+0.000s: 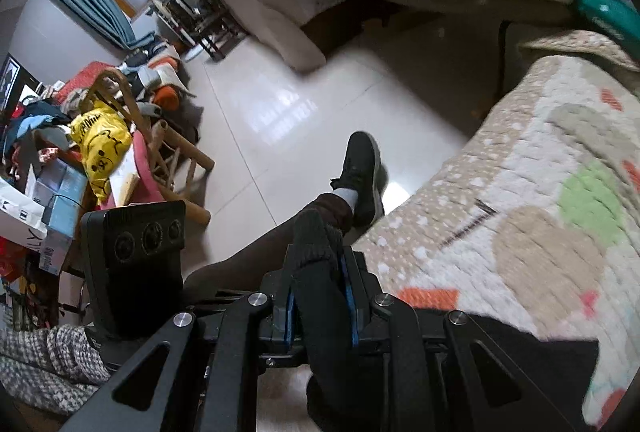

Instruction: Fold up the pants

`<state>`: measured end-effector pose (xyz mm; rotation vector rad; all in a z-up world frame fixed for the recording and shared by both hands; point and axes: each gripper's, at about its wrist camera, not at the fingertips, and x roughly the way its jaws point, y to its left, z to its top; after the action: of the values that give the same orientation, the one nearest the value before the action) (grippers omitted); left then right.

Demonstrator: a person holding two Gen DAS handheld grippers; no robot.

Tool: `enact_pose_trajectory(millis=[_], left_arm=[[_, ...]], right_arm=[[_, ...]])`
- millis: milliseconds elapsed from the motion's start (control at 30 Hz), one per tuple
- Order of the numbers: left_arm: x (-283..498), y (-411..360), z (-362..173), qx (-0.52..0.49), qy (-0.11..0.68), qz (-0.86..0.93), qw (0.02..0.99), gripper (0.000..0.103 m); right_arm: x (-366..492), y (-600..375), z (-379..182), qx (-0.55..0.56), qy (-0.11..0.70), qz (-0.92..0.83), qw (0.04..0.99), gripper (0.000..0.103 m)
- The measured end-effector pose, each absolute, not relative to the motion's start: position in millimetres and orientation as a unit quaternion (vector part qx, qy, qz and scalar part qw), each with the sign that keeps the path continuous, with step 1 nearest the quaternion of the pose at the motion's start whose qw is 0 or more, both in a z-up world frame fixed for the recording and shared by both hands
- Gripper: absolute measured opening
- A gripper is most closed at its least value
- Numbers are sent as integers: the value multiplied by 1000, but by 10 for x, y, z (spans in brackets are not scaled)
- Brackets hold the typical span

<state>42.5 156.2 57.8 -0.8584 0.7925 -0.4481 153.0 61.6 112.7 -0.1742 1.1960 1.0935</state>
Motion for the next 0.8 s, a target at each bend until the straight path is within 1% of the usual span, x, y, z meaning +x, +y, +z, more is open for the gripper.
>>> enact_pose_trajectory(millis=[167,233,367,433,533,567,600,667,700,800], left_arm=[[390,944,749,-347,400,-250,810,19],[335,723,798,-330,411,-270,806,19],[207,523,816,-313,428,-289,797,19],[152,517,803,-308,437,-284,796,19],[118,616,762,-310,448,-254,799,19],[132,647,743,-312,453,-239,800,19],[152,662,726,-313,456,-228,801,19],[215,681,703,-311,463,-204,805,19],[252,687,687,-306,466,-191,808,19],[320,669,627,-298,474,-167,811,19]], right_arm=[[1424,-127,1289,-60,527,465,709,20],[1403,-517,1272,-53,531,442,721,20],[1409,-1289,1060,-55,559,368,741,20],[1422,-1601,851,-68,585,323,741,24],[1440,-2000,636,-129,610,221,750,27],[1445,-2077,637,-141,610,195,755,32],[1452,-2141,669,-151,607,166,763,33],[1442,-2209,846,-156,572,133,795,33],[1411,-2185,984,-141,546,141,813,33],[1316,-1936,1259,-86,505,208,834,33]])
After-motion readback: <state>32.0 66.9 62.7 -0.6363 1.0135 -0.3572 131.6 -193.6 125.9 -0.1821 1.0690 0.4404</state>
